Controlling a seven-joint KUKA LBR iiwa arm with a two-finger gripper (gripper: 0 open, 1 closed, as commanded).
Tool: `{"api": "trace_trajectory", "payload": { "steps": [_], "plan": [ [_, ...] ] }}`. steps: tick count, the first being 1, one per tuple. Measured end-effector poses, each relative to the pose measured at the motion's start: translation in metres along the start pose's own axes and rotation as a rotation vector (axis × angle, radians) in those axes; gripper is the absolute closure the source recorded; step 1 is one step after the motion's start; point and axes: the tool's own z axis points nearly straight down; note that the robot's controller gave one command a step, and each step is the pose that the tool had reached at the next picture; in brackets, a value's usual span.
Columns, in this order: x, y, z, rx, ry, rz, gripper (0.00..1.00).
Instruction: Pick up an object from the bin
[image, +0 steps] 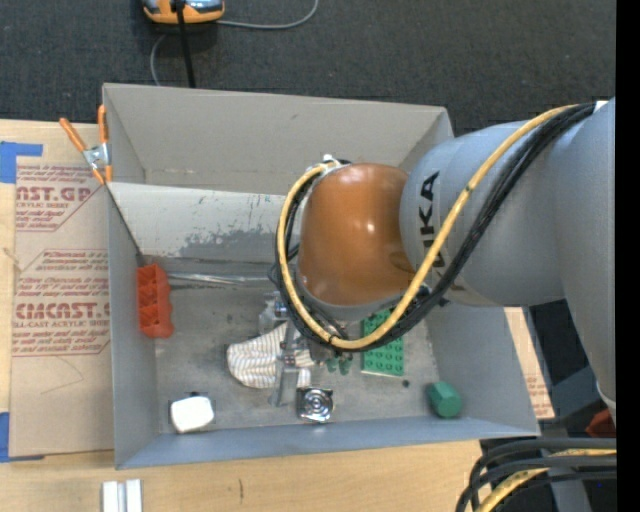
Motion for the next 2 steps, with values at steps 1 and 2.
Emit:
{"api": "trace_trajectory", "payload": {
  "steps": [1,2],
  "plan": [
    [-0.002,-0.001,-0.004,-0.001,-0.007,0.001,0.0],
    [-0.015,-0.005,0.014,-0.004,-0.012,0.152,0.0]
  ]
}}
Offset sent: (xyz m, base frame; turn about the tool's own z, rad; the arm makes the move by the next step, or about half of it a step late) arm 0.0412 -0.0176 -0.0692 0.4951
